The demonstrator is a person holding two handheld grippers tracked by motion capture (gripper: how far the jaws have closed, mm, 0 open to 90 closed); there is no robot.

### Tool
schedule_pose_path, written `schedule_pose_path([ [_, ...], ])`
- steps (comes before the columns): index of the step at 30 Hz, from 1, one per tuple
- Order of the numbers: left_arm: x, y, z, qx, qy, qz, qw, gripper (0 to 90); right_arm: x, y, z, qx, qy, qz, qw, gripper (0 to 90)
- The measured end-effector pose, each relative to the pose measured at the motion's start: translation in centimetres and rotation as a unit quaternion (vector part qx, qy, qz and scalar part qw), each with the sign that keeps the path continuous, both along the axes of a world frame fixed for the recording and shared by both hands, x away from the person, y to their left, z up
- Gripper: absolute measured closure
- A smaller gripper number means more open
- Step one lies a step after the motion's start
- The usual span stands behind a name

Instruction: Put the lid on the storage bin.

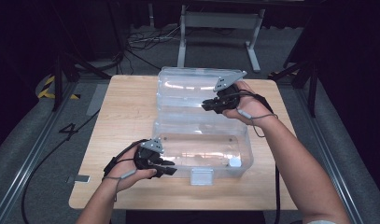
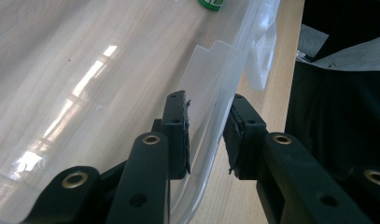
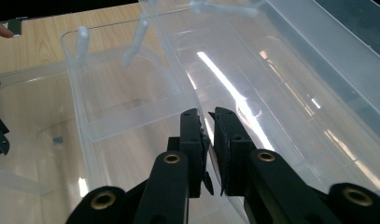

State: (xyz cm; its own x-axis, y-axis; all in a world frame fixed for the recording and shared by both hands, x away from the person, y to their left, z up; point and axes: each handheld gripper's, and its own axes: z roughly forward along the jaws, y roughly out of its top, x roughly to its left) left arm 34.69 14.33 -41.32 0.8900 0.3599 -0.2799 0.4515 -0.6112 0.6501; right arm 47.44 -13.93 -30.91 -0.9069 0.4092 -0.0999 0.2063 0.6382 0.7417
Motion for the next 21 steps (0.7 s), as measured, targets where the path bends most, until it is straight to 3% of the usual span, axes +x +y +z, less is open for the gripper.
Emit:
schedule_pose_path([
  [21,0.0,0.0,0.0,-0.002,0.001,0.002,1.0000,71.9,-2.2,0.0,0.7,-0.004,-0.006,0.022,0.9997,83.6],
])
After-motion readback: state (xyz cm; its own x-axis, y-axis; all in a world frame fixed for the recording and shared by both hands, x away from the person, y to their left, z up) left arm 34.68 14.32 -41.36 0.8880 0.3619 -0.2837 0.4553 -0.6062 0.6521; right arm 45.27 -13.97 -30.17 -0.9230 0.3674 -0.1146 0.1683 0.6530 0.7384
